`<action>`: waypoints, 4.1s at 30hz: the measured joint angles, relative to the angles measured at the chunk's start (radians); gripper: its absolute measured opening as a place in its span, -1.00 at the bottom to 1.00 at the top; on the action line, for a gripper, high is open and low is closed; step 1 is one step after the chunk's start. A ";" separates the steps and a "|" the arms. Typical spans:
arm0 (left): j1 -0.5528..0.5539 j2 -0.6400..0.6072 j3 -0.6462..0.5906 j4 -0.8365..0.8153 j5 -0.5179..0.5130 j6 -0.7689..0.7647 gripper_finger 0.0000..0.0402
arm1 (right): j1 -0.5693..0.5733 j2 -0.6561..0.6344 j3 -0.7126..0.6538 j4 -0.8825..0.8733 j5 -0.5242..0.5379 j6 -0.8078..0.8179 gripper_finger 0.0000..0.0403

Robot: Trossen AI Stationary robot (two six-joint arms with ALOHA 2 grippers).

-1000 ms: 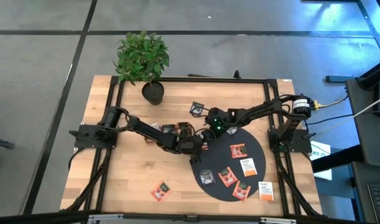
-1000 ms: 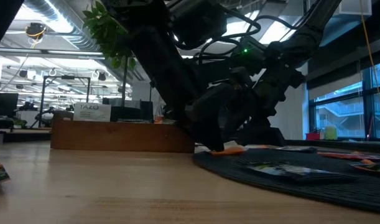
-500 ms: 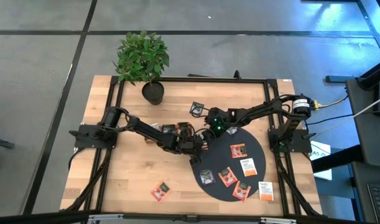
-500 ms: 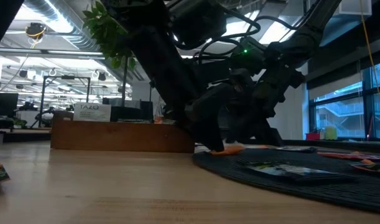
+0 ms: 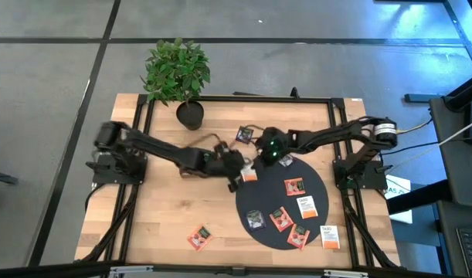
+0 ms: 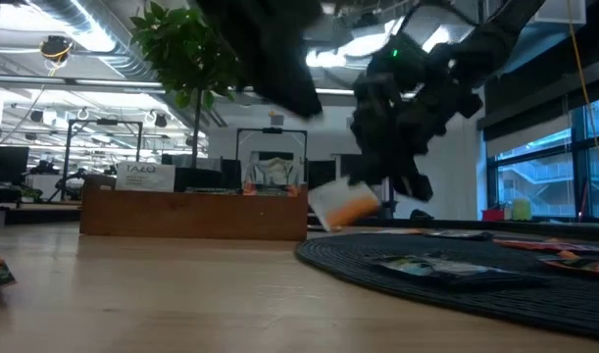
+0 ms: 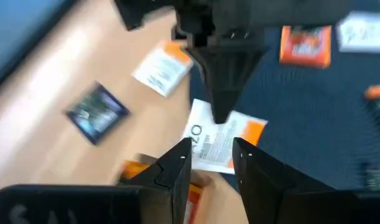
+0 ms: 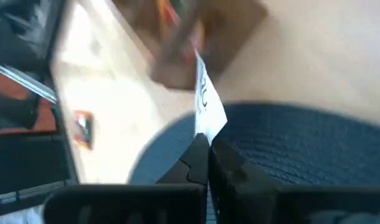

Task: Pick & Place Tea
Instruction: Put the white tea bag into the left section of the wooden organizer

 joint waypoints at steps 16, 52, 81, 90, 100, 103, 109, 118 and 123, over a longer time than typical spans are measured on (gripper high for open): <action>-0.044 -0.593 -0.416 0.126 0.031 -0.180 -0.43 | 0.089 -0.225 0.069 0.176 0.236 -0.223 -0.99; -0.044 -0.631 -0.419 0.130 0.366 -0.149 -0.44 | 0.183 0.220 0.840 -0.542 -0.002 -0.653 -0.98; -0.008 -0.631 -0.416 -0.122 0.428 -0.012 -0.99 | 0.141 0.220 0.840 -0.657 -0.053 -0.688 -0.39; 0.142 -0.643 -0.416 -0.345 0.429 -0.022 -0.99 | 0.096 0.220 0.840 -0.719 -0.049 -0.681 -0.18; 0.249 -0.670 -0.416 -0.464 0.342 0.002 -0.99 | 0.094 0.220 0.840 -0.719 -0.009 -0.688 -0.18; 0.255 -0.663 -0.416 -0.469 0.330 0.002 -0.99 | 0.094 0.219 0.840 -0.719 0.009 -0.709 -0.18; 0.250 -0.660 -0.417 -0.463 0.327 -0.039 -0.99 | 0.094 0.219 0.839 -0.719 0.017 -0.711 -0.18; 0.196 -0.659 -0.439 -0.442 0.253 -0.115 -0.99 | 0.094 0.219 0.839 -0.720 0.017 -0.709 -0.18; 0.149 -0.659 -0.536 -0.353 0.234 -0.172 -0.99 | 0.094 0.219 0.839 -0.728 0.018 -0.707 -0.18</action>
